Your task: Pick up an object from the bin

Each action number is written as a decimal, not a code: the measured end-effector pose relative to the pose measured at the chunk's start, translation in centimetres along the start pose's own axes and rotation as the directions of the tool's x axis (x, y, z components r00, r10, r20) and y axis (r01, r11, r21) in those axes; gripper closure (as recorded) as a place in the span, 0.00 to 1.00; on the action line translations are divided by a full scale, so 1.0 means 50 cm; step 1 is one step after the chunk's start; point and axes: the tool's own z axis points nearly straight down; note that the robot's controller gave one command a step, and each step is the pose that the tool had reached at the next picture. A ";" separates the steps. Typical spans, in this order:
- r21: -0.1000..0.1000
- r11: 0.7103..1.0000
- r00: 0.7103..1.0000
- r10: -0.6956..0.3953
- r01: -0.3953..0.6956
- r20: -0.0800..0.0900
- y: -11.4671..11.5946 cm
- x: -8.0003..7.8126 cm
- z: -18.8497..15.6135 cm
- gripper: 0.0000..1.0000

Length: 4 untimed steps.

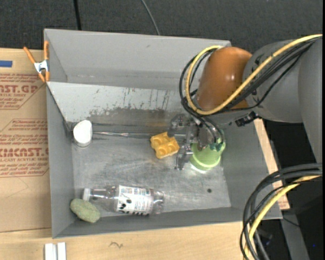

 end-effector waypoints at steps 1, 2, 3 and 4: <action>-0.002 0.984 0.984 0.180 -0.180 0.011 0.008 -0.019 0.112 0.00; -0.001 0.984 0.984 0.177 -0.177 0.006 0.008 -0.016 0.090 1.00; -0.001 0.984 0.984 0.177 -0.177 0.006 0.008 -0.016 0.090 1.00; -0.001 0.984 0.984 0.178 -0.178 0.005 0.008 -0.015 0.085 1.00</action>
Offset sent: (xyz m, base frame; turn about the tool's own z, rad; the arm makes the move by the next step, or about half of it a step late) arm 0.0030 0.0139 -0.0616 0.0888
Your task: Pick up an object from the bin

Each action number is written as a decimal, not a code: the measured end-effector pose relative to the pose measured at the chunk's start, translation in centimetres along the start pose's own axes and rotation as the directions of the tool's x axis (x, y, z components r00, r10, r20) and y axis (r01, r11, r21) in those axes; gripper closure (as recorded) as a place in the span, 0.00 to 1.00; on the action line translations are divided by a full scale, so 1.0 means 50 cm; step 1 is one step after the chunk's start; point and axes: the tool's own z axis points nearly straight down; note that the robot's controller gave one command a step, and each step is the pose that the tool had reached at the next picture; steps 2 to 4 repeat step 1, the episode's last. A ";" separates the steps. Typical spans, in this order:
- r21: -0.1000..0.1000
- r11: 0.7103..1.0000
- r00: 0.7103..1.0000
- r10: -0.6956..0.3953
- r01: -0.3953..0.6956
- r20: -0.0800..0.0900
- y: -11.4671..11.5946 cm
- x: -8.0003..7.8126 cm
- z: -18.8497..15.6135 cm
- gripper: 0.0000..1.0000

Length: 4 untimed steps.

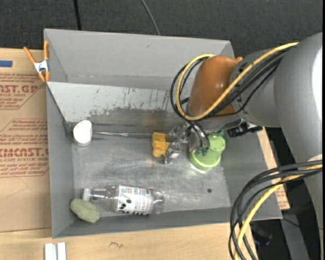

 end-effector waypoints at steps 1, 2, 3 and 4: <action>0.002 1.000 1.000 0.000 0.000 -0.014 -0.001 0.007 -0.036 1.00; 0.002 1.000 1.000 0.000 0.000 -0.014 -0.001 0.007 -0.036 1.00; 0.002 1.000 1.000 0.000 0.000 -0.014 -0.001 0.007 -0.036 1.00; 0.002 1.000 1.000 0.000 0.000 -0.014 -0.001 0.007 -0.036 1.00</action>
Offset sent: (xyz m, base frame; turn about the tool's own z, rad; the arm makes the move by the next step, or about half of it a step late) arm 0.0001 0.0001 0.0188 0.0000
